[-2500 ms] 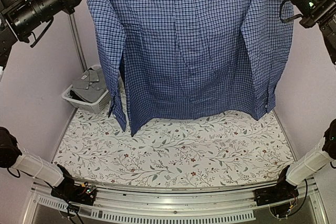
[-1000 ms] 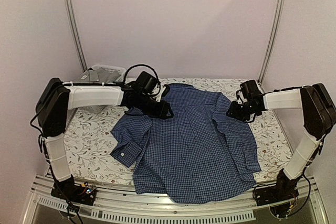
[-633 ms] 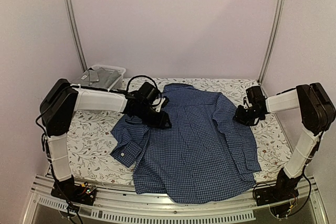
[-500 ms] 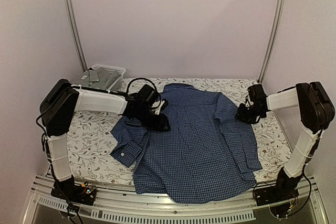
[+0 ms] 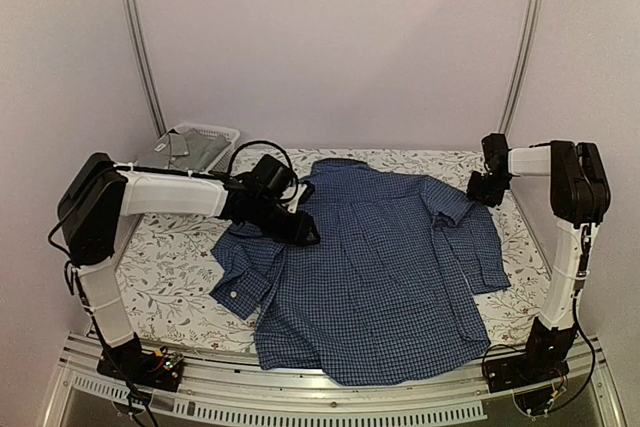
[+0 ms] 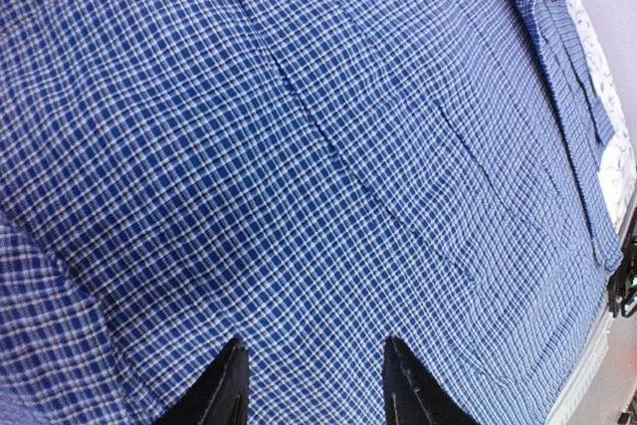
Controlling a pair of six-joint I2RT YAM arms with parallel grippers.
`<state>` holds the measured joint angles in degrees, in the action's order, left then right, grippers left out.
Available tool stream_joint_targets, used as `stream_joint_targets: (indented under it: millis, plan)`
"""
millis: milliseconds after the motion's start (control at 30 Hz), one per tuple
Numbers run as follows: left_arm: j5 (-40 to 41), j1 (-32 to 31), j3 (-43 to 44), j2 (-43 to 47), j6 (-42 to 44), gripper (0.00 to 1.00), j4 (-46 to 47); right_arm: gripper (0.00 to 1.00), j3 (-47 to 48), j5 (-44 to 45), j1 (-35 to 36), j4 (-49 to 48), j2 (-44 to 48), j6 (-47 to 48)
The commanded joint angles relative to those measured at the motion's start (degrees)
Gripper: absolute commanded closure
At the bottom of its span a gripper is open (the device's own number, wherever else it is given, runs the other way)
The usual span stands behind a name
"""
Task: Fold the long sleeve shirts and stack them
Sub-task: Smooth out the flattened shirt at the center of the board.
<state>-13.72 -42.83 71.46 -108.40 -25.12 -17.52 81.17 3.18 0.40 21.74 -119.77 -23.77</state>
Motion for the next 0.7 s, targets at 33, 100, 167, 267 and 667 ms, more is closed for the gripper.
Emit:
stream_joint_targets:
  millis: [33,100,167,267,667]
  plan:
    - [1.5,2.2,-6.6,8.9,-2.1,0.54,2.8,0.54,11.7,7.9,-2.2,11.6,-4.2,6.9]
    - [2.2,3.5,-10.5,12.7,-3.8,0.54,4.8,0.5,14.0,6.7,-1.7,14.0,-4.3,7.4]
    - [3.1,4.6,-14.7,16.2,-5.7,0.54,6.0,0.45,13.6,6.3,0.7,14.8,-2.3,7.4]
    - [7.0,5.5,-19.9,22.2,-8.5,0.54,6.6,0.41,9.8,6.1,6.6,14.8,3.3,7.1]
    - [19.8,9.8,-39.8,41.7,-21.7,0.53,7.8,0.43,-12.1,1.0,11.7,6.2,14.8,-3.1]
